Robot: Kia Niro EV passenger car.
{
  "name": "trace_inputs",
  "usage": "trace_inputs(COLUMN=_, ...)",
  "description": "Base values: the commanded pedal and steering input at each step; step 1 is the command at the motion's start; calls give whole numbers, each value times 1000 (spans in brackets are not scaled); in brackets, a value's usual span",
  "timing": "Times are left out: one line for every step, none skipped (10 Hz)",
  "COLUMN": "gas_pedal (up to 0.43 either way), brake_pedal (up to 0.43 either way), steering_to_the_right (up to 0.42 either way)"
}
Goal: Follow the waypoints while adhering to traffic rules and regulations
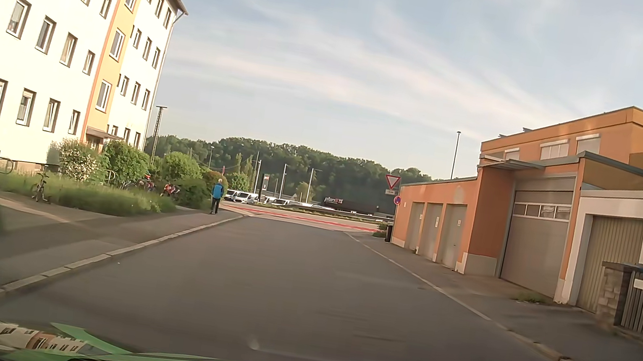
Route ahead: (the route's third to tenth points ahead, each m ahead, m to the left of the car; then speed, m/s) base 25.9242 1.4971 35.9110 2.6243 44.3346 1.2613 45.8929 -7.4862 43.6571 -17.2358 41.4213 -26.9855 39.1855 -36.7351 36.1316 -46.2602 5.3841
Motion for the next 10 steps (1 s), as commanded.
trace_inputs(gas_pedal=0, brake_pedal=0, steering_to_the_right=12)
trace_inputs(gas_pedal=0, brake_pedal=0, steering_to_the_right=10)
trace_inputs(gas_pedal=0, brake_pedal=0, steering_to_the_right=7)
trace_inputs(gas_pedal=0, brake_pedal=0, steering_to_the_right=2)
trace_inputs(gas_pedal=0, brake_pedal=0, steering_to_the_right=-1)
trace_inputs(gas_pedal=0, brake_pedal=0, steering_to_the_right=-3)
trace_inputs(gas_pedal=0, brake_pedal=0, steering_to_the_right=-5)
trace_inputs(gas_pedal=0, brake_pedal=0, steering_to_the_right=-7)
trace_inputs(gas_pedal=0, brake_pedal=0, steering_to_the_right=-8)
trace_inputs(gas_pedal=0, brake_pedal=0, steering_to_the_right=-10)
